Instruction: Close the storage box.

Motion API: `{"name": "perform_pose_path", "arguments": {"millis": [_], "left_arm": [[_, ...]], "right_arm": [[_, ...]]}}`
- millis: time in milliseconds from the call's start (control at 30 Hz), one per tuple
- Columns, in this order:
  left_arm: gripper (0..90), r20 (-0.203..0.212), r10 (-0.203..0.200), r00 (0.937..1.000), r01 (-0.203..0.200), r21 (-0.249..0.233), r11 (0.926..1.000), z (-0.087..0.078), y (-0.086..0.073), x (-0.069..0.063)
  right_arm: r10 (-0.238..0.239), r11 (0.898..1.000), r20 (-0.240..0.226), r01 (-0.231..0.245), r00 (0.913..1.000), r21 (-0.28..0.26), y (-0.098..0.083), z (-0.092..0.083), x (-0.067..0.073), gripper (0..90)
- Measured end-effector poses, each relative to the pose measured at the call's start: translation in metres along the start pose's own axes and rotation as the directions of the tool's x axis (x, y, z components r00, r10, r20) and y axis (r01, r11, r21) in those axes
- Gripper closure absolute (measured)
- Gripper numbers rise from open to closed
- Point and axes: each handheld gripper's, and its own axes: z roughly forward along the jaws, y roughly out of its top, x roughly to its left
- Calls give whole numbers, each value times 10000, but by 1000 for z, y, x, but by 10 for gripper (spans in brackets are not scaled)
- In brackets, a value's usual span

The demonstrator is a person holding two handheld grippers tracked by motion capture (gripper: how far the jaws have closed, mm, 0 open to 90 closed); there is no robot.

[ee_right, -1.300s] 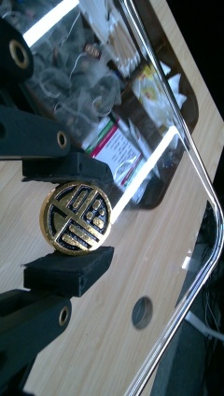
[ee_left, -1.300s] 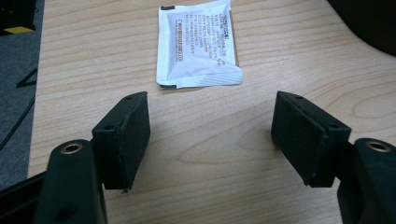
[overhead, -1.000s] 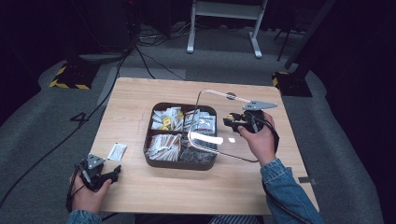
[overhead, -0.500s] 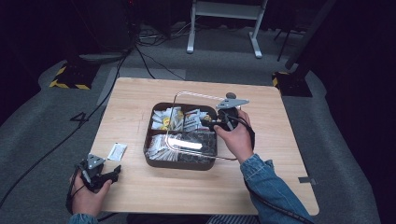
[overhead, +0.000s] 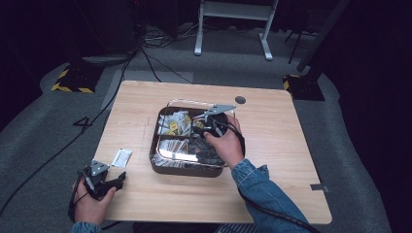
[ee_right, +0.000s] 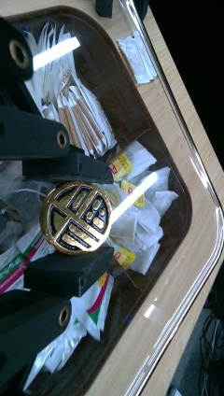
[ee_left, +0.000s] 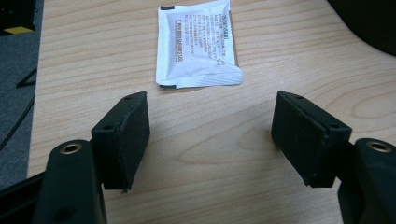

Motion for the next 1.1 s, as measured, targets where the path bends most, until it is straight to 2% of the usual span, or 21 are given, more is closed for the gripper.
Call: {"name": "perform_pose_path", "arguments": {"millis": [467, 1100], "left_arm": [[276, -8, 7, 10000, -7, -14, 10000, 1, 1, 0], [273, 10, -21, 10000, 21, -8, 10000, 1, 1, 0]], "right_arm": [[-43, 9996, 72, 41, 10000, 270, -7, 29, 9, 593], [-300, 9987, 217, 291, 9993, 422, -12, 45, 14, 593]]}}
